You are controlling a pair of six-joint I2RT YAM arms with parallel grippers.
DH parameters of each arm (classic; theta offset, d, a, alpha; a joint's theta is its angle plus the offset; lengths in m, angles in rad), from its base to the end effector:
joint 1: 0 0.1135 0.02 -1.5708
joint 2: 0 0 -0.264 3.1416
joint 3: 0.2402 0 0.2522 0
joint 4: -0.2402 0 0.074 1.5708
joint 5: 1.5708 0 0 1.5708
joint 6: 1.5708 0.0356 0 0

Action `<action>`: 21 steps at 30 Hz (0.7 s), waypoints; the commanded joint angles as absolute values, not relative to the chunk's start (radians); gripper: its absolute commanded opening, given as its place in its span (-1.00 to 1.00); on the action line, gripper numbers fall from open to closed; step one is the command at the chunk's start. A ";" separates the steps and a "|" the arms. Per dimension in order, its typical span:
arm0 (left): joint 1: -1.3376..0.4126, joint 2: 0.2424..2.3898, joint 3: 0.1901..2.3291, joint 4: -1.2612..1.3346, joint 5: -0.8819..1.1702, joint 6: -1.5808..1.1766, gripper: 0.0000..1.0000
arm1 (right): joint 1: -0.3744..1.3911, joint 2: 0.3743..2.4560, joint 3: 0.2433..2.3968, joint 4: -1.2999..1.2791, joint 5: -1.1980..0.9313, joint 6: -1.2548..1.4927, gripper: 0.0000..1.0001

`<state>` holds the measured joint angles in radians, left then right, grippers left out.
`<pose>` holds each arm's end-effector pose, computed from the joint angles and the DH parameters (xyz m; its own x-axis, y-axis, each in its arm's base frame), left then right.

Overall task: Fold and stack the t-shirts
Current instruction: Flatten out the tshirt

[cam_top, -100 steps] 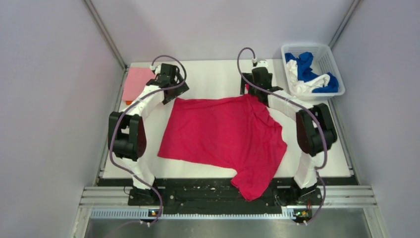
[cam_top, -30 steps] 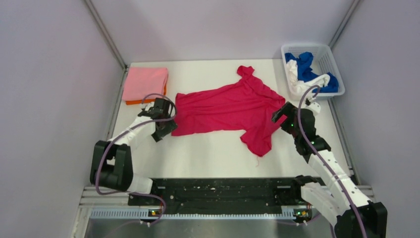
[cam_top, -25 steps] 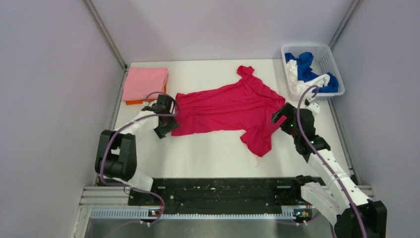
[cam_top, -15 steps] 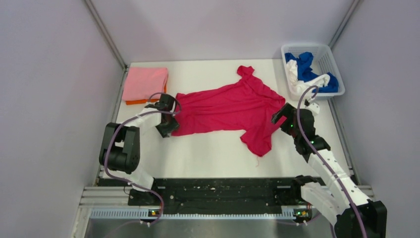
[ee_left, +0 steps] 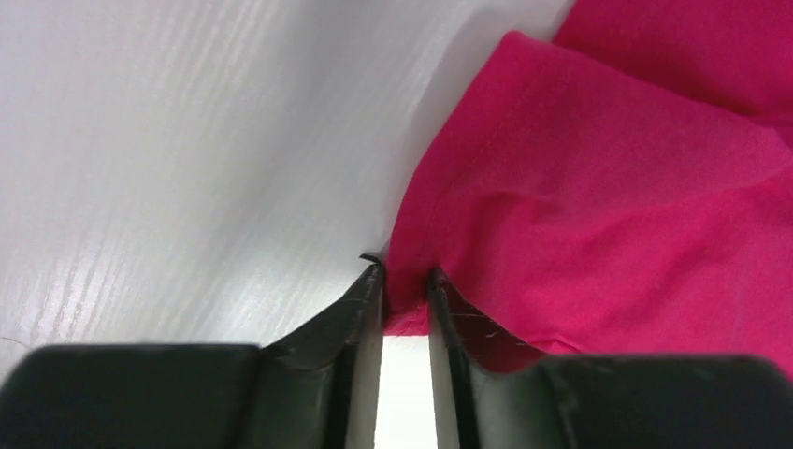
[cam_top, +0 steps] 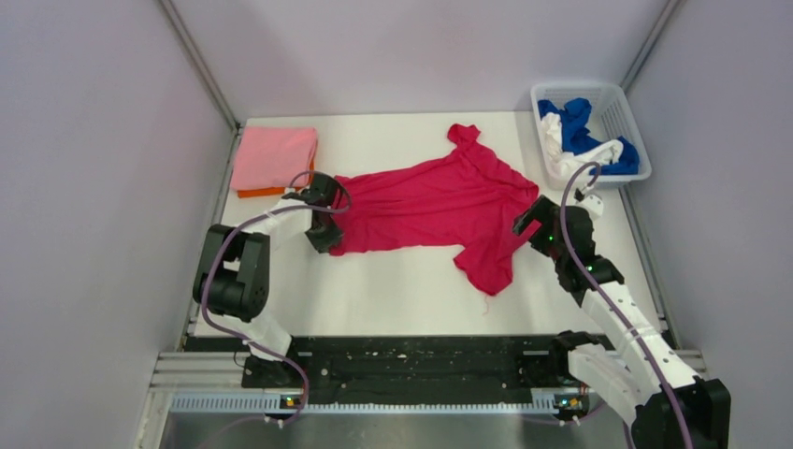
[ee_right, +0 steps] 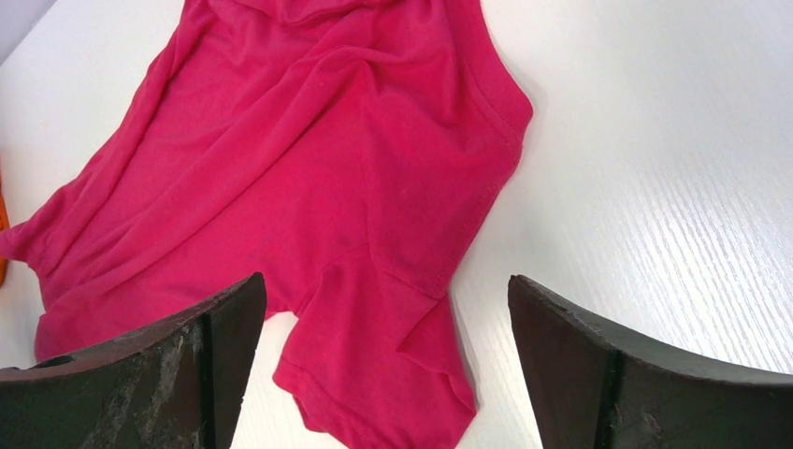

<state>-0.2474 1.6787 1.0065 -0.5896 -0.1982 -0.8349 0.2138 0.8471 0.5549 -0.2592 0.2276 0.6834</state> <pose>0.3028 -0.0693 0.1666 -0.7549 -0.5589 -0.3432 -0.5624 0.8208 -0.0995 0.1870 0.0324 0.2413 -0.4089 0.5407 -0.7351 0.3086 0.8400 0.4462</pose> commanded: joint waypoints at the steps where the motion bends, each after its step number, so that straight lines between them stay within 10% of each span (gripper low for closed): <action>1: -0.268 1.704 1.000 -0.585 -0.171 -0.832 -0.56 | 0.210 0.840 0.564 -0.274 0.253 0.678 0.97; 4: -0.270 1.704 0.995 -0.593 -0.172 -0.832 -0.98 | 0.209 0.840 0.569 -0.287 0.256 0.679 0.97; 13: -0.271 1.590 0.962 -0.616 -0.274 -0.805 -1.00 | 0.233 0.850 0.627 -0.432 0.136 0.639 0.98; 21: -0.271 1.492 0.907 -0.606 -0.324 -0.814 -1.00 | 0.634 1.006 0.642 -0.634 0.302 0.823 0.84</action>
<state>-0.2691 1.5547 0.9291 -0.6075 -0.2768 -0.8162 0.5133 0.9100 0.6113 -0.5125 0.2176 0.7071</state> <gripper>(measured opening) 0.018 0.950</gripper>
